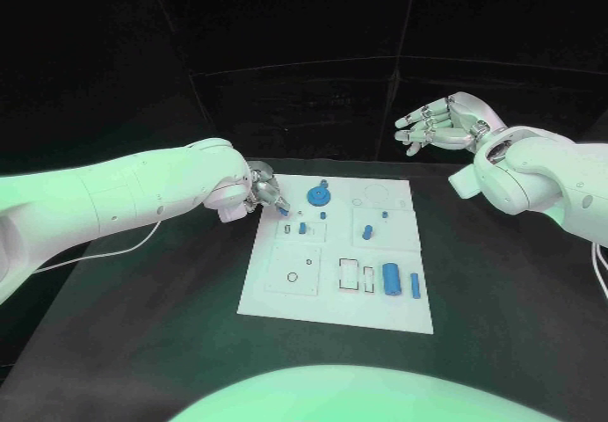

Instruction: Assemble the parts on the task board

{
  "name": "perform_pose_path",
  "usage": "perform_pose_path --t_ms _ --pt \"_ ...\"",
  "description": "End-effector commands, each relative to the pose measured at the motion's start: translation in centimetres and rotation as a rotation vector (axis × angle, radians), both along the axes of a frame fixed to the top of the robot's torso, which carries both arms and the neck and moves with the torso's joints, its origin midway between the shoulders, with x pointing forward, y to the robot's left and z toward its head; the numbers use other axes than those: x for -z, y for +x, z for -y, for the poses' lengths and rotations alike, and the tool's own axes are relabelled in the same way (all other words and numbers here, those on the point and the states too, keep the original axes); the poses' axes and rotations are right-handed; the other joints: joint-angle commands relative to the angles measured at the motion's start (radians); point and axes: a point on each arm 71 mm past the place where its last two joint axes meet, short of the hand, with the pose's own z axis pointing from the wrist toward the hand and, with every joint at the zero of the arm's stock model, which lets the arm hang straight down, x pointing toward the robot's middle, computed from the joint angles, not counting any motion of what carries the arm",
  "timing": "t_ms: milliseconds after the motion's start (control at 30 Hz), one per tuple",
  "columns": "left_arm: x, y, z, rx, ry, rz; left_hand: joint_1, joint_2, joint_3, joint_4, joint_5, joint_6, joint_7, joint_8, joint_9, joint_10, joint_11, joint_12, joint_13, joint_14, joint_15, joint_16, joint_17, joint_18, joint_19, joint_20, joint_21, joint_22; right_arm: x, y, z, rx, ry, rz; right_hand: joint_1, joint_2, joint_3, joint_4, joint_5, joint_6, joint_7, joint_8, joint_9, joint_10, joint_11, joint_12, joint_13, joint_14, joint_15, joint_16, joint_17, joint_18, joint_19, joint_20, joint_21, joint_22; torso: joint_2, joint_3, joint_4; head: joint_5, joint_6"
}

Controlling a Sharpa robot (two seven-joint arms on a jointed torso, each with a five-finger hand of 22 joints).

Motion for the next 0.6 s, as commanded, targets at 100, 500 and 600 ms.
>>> perform_pose_path --t_ms 100,500,600 --pt "-0.1 -0.7 -0.4 0.019 0.032 0.109 -0.011 0.002 0.123 -0.111 0.007 -0.002 -0.008 0.011 0.005 0.008 0.0 0.004 0.003 0.107 -0.008 0.003 0.263 -0.013 0.003 -0.007 0.008 0.005 -0.2 0.1 0.1 -0.001 0.0 0.006 0.007 0.001 0.005 0.002 0.004 -0.005 -0.001 0.004 0.001 -0.001 0.0 -0.003 -0.001 0.0 -0.003 -0.006 -0.001 0.012 0.009 0.0 -0.007 -0.001 -0.002 -0.0012 0.0014 0.003 -0.001" --pt "0.6 -2.4 -0.1 0.058 0.068 0.112 -0.028 -0.013 0.143 -0.116 0.033 -0.001 -0.011 0.025 0.01 0.015 -0.003 0.007 0.008 0.107 -0.011 0.003 0.263 -0.015 0.009 -0.009 0.015 0.015 -0.1 0.1 0.2 -0.002 -0.001 0.004 0.01 0.002 0.006 0.001 0.005 -0.004 -0.001 0.005 0.001 -0.001 -0.001 -0.003 -0.003 0.0 -0.004 -0.006 -0.002 0.012 0.009 0.0 -0.008 -0.001 0.0 -0.0011 -0.0015 0.008 0.002" --pt "0.8 -2.7 0.0 0.06 0.072 0.102 -0.029 -0.013 0.143 -0.116 0.033 -0.001 -0.011 0.025 0.011 0.015 -0.003 0.007 0.008 0.107 -0.011 0.003 0.263 -0.015 0.009 -0.009 0.015 0.015 -0.1 0.1 0.2 -0.001 -0.001 0.006 0.01 0.002 0.006 0.001 0.005 -0.004 -0.001 0.005 0.001 -0.001 -0.001 -0.003 -0.003 0.0 -0.004 -0.006 -0.002 0.012 0.009 0.0 -0.008 -0.001 0.0 -0.0008 -0.001 0.008 0.001"
